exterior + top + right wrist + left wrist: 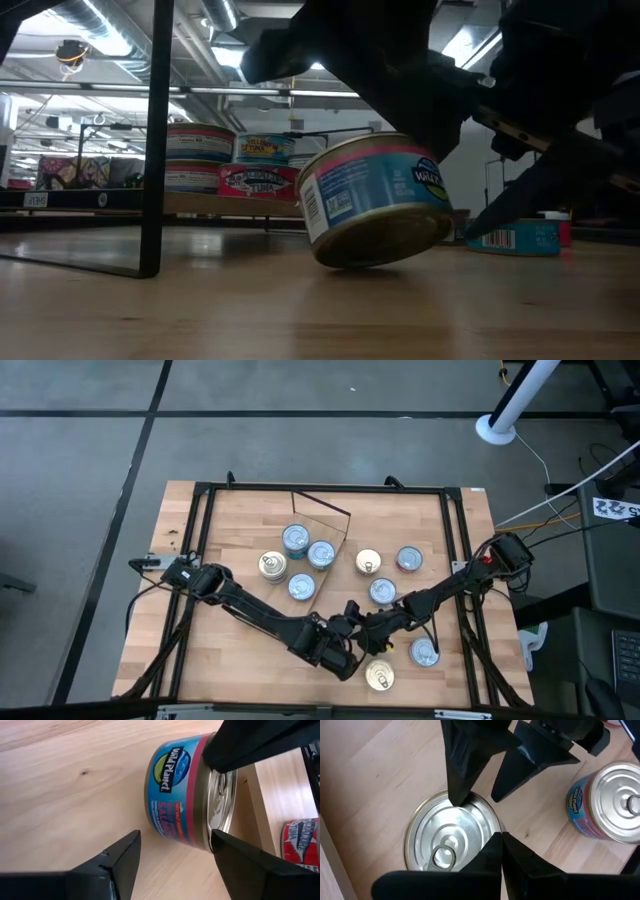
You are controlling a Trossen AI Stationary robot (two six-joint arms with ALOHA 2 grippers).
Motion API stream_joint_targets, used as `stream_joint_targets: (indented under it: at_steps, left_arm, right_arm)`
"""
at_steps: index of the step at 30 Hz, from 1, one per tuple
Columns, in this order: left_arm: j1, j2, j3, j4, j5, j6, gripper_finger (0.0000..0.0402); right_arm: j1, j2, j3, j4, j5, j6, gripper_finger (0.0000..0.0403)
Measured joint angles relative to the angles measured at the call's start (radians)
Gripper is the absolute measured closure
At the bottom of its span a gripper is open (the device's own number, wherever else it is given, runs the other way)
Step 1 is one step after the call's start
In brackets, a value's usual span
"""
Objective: Stack canned seafood by type on shelf
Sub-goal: Stack the blue tuna can on top of the blue tuna can on the shelf
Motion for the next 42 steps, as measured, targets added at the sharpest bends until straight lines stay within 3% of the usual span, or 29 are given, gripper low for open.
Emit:
stream_joint_targets:
  at_steps: [15,42]
  left_arm:
    - [0.005,0.0,-0.001,0.006,0.0,-0.012,0.0402]
    - [0.007,0.0,-0.001,0.006,0.001,-0.012,0.0402]
  right_arm:
    - [-0.001,0.0,0.0,0.002,0.0,0.089,0.0161]
    - [-0.001,0.0,0.0,0.002,-0.03,0.097,0.0162]
